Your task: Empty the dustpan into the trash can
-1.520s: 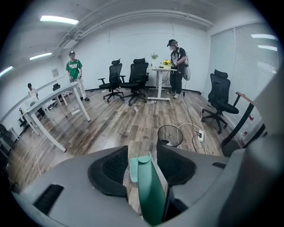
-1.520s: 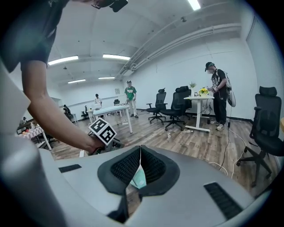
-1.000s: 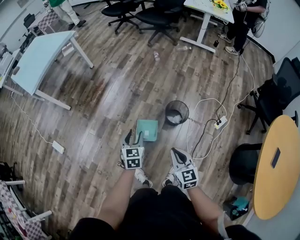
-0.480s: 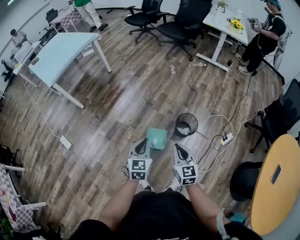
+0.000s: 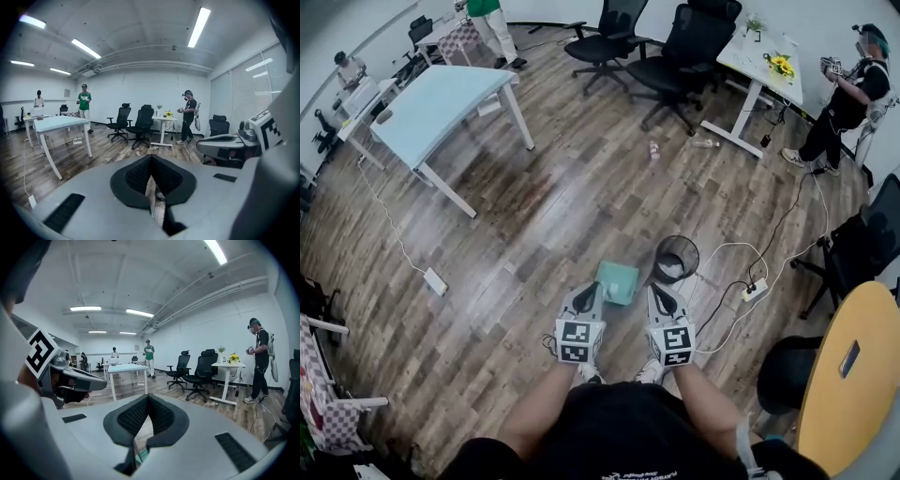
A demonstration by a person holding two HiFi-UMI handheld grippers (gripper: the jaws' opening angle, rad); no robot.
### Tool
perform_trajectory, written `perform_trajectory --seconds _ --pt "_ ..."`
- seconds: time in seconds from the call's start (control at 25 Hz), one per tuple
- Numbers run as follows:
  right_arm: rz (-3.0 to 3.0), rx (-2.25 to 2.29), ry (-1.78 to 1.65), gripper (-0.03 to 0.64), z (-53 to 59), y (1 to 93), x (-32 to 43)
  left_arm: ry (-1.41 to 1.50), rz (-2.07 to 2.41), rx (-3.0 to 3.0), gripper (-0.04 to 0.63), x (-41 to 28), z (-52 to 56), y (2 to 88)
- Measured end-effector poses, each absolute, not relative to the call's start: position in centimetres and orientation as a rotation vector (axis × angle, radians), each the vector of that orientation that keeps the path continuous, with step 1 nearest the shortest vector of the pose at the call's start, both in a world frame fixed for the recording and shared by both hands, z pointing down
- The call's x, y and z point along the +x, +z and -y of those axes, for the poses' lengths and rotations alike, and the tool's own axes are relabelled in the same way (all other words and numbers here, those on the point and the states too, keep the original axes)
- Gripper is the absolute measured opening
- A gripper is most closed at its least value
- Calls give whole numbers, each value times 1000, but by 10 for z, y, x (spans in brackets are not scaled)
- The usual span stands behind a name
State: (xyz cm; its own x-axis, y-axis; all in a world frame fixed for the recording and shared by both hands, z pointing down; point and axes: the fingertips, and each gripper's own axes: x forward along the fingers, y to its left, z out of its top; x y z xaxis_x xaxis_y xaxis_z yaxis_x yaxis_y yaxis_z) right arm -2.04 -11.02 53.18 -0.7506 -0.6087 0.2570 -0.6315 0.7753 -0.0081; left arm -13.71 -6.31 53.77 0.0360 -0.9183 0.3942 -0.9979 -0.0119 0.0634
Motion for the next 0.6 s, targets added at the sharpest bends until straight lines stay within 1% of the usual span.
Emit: perform_trajectory --seconds 0.6 --pt "2711 996 129 23 110 533 -2 406 1918 2021 23 -118 58 542"
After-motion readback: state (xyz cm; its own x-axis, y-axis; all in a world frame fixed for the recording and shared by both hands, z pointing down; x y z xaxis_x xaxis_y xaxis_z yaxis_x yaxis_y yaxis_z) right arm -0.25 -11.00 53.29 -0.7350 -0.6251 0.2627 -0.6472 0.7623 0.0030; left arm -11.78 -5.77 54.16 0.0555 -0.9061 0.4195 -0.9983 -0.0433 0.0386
